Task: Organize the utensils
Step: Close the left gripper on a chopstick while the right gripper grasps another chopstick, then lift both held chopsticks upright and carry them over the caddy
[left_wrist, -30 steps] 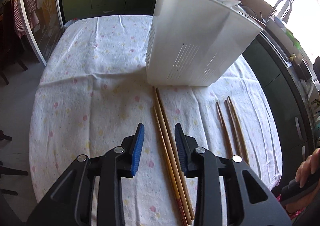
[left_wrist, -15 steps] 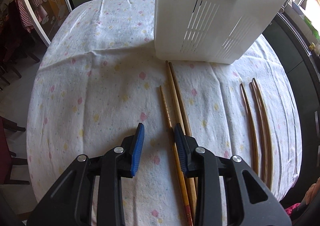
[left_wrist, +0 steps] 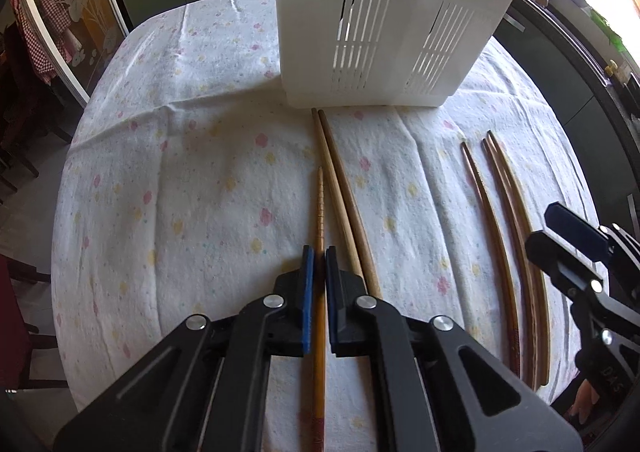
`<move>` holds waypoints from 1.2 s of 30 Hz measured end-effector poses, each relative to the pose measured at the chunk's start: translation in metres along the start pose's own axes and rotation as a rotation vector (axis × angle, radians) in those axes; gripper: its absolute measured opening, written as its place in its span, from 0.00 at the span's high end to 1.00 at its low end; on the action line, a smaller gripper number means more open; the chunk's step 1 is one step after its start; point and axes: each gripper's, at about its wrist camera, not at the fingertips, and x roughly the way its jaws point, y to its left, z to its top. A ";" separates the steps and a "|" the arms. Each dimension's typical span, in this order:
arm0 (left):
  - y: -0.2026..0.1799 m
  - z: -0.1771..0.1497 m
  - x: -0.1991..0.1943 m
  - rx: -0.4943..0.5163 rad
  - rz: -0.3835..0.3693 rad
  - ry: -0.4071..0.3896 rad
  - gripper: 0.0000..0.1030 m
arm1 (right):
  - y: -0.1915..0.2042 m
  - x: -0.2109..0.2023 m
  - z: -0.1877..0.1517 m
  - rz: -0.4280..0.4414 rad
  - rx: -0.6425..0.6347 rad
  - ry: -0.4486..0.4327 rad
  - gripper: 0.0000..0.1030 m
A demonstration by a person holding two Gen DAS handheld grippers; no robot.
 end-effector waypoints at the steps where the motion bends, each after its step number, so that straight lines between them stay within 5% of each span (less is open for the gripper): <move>1: 0.001 -0.001 0.000 -0.004 -0.007 0.001 0.94 | 0.002 0.006 0.002 -0.014 -0.007 0.010 0.64; 14: 0.017 -0.006 -0.003 -0.013 -0.051 0.031 0.94 | 0.012 0.052 0.018 -0.074 -0.031 0.154 0.71; 26: 0.021 -0.022 -0.012 0.027 -0.031 0.081 0.84 | 0.020 0.059 0.017 -0.095 -0.037 0.159 0.72; 28: 0.017 -0.024 -0.012 0.054 -0.017 0.080 0.93 | 0.020 0.057 0.016 -0.118 -0.042 0.149 0.79; 31: 0.008 -0.025 -0.012 0.095 -0.007 0.073 0.94 | 0.013 0.057 0.017 -0.101 -0.010 0.141 0.91; 36: 0.007 -0.020 -0.019 0.093 -0.019 0.044 0.94 | 0.002 0.038 0.022 -0.011 0.044 0.089 0.93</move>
